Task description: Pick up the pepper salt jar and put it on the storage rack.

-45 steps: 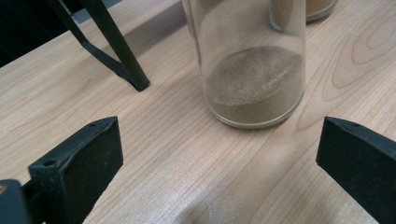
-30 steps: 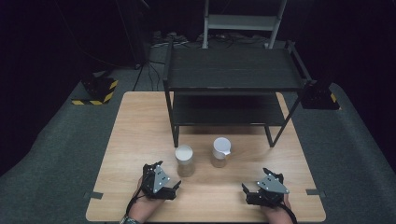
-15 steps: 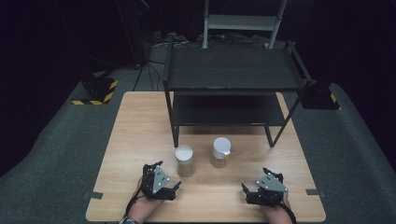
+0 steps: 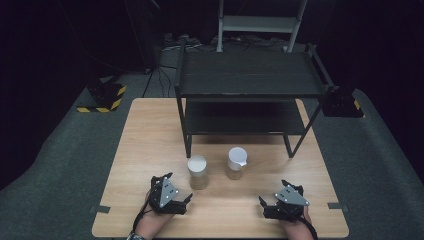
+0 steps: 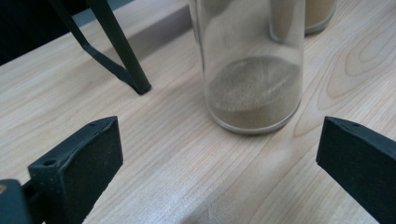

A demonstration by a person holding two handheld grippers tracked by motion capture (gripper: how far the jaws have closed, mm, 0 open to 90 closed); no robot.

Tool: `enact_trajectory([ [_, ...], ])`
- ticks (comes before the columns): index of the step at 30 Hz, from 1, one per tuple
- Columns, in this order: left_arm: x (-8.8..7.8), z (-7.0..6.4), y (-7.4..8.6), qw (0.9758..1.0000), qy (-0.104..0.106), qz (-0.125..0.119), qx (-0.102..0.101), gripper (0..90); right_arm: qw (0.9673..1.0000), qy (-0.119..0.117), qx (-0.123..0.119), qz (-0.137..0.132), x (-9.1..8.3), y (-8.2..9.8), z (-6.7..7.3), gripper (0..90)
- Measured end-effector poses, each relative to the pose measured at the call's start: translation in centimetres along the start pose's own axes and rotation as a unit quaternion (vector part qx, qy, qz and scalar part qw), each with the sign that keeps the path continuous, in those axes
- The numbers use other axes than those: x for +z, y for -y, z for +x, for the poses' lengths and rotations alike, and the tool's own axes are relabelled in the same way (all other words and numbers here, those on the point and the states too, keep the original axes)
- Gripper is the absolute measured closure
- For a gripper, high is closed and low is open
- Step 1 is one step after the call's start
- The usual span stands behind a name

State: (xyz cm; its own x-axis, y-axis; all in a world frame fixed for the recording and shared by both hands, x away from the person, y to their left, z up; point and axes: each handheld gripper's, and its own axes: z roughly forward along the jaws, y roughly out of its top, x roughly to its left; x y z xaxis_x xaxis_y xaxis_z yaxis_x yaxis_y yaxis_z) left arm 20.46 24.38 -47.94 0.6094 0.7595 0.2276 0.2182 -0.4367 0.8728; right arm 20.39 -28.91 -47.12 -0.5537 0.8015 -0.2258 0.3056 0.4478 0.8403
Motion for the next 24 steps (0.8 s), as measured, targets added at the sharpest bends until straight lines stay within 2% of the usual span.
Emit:
enact_trajectory([
  [3,-0.5,0.1,0.0,0.9997,0.002,-0.017,-0.017,0.7,1.0000,0.000,-0.003,0.001,0.0,0.0,0.0,0.0],
  [9,-1.2,0.0,-0.2,0.9989,0.007,-0.041,-0.023,0.7,1.0000,-0.002,-0.004,0.000,0.0,0.0,0.0,0.0],
  [18,-1.9,-0.6,-1.1,0.9977,0.015,-0.064,-0.012,0.7,1.0000,-0.002,-0.004,0.000,0.0,0.0,0.0,0.0],
  [24,-1.9,-0.6,-1.5,0.9970,0.021,-0.074,-0.015,0.7,1.0000,-0.001,-0.008,0.001,0.0,0.0,0.1,0.0],
])
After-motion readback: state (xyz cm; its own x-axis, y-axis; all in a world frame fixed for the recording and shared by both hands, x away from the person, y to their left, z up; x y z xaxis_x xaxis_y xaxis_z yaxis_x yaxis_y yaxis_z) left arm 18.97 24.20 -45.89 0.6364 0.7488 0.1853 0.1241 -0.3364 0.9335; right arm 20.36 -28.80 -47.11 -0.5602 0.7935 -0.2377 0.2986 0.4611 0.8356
